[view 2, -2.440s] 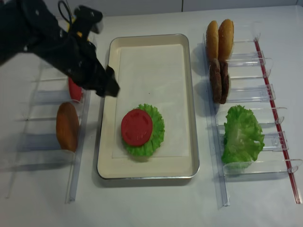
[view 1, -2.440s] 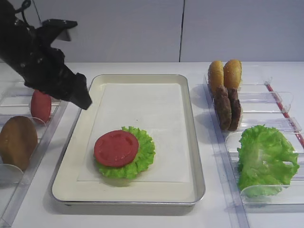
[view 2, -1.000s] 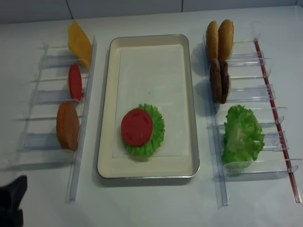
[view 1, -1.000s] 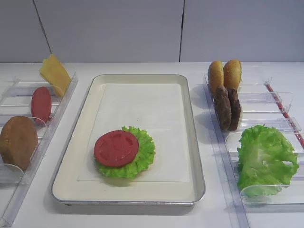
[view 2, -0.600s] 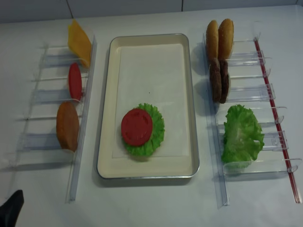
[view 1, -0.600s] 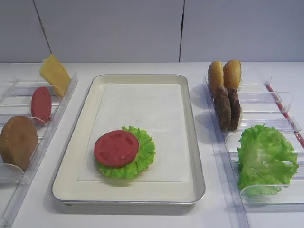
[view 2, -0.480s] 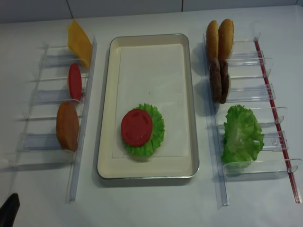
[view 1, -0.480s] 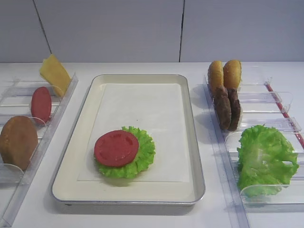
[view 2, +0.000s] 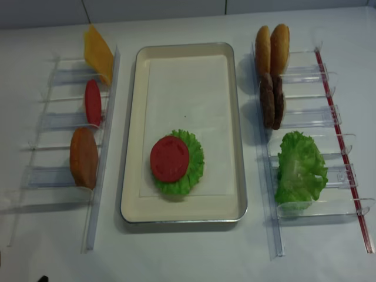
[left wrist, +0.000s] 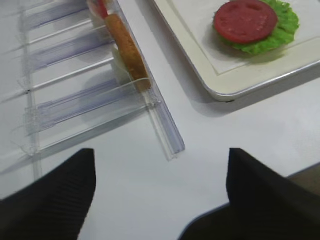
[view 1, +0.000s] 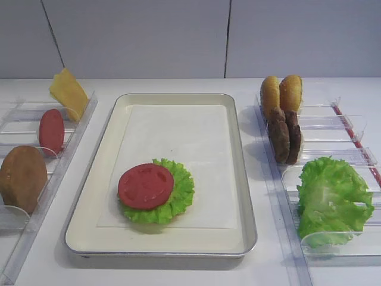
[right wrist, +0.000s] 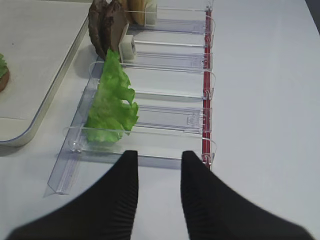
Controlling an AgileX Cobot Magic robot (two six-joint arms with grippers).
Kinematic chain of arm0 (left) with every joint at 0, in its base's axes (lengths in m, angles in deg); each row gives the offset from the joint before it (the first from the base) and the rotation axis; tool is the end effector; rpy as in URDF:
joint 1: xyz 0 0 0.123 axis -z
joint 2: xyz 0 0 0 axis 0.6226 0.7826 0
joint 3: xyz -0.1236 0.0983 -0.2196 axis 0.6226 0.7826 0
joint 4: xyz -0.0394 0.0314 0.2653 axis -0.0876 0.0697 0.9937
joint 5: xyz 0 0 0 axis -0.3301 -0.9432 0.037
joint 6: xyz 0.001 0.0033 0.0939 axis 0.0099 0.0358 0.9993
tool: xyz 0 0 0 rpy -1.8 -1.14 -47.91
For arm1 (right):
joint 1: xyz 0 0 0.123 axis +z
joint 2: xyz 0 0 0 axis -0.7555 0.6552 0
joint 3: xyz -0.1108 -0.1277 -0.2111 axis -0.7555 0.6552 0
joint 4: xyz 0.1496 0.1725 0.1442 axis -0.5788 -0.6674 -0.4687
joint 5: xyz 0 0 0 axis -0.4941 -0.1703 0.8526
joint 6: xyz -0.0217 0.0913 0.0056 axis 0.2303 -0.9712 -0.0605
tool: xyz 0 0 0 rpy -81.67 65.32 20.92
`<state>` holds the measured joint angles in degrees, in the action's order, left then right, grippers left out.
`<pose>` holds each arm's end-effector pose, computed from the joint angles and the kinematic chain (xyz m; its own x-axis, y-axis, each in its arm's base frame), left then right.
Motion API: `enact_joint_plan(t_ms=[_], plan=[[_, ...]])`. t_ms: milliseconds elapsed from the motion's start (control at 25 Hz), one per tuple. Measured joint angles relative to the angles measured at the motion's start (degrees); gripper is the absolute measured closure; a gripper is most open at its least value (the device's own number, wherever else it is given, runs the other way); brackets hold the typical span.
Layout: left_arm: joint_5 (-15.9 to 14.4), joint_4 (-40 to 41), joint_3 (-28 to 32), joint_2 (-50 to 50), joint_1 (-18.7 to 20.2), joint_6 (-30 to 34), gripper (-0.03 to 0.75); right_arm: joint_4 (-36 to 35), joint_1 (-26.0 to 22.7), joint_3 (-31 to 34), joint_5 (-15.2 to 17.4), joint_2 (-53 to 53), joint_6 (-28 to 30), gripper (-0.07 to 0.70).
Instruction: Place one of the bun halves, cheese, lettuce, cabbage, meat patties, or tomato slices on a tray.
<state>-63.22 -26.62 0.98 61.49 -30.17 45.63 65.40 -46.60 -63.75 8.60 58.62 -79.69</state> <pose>0.0181 -0.0139 0.2706 -0.4906 0.3212 -0.8100 0.3735 0.9174 0.1375 0.0241 0.0151 0.2717 -0.5356 -0.0147 -0.8443 -0.1641 0.9826 0.0870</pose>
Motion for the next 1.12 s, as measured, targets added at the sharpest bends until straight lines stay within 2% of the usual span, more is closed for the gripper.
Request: enact_joint_plan(t_ms=[200,920,1000,1120], plan=[[0.74,7.29,0.00,-0.06,0.89,-11.24,0.239,0.00,0.00,0.00,0.00,0.00,0.00,0.386],[0.98,8.67,0.00,-0.06,0.80,-11.94,0.256,0.00,0.00,0.00,0.00,0.00,0.00,0.386],[0.98,8.67,0.00,-0.06,-0.67,-11.94,0.256,0.00,0.00,0.00,0.00,0.00,0.00,0.386],[0.98,8.67,0.00,-0.06,-5.15,-11.94,0.256,0.00,0.00,0.00,0.00,0.00,0.00,0.386]])
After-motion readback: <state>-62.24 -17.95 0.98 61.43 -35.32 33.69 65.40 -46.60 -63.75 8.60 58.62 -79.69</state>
